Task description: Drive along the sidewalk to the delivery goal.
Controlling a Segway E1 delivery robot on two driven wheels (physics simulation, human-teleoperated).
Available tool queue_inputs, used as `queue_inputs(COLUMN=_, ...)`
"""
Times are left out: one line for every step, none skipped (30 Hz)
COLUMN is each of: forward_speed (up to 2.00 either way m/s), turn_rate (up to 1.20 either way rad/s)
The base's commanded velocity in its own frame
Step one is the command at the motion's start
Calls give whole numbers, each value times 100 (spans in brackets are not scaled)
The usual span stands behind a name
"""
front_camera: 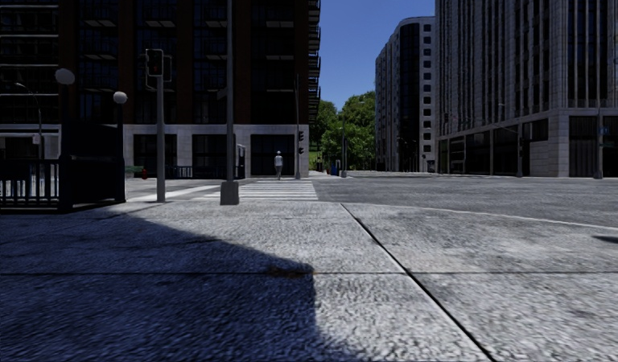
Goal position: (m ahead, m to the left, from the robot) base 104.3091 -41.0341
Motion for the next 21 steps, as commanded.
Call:
queue_inputs(forward_speed=200, turn_rate=0)
queue_inputs(forward_speed=200, turn_rate=0)
queue_inputs(forward_speed=200, turn_rate=0)
queue_inputs(forward_speed=200, turn_rate=0)
queue_inputs(forward_speed=200, turn_rate=0)
queue_inputs(forward_speed=200, turn_rate=0)
queue_inputs(forward_speed=200, turn_rate=0)
queue_inputs(forward_speed=200, turn_rate=0)
queue_inputs(forward_speed=200, turn_rate=0)
queue_inputs(forward_speed=200, turn_rate=0)
queue_inputs(forward_speed=200, turn_rate=0)
queue_inputs(forward_speed=200, turn_rate=0)
queue_inputs(forward_speed=200, turn_rate=3)
queue_inputs(forward_speed=200, turn_rate=7)
queue_inputs(forward_speed=200, turn_rate=12)
queue_inputs(forward_speed=200, turn_rate=17)
queue_inputs(forward_speed=200, turn_rate=17)
queue_inputs(forward_speed=200, turn_rate=19)
queue_inputs(forward_speed=200, turn_rate=19)
queue_inputs(forward_speed=200, turn_rate=20)
queue_inputs(forward_speed=200, turn_rate=20)
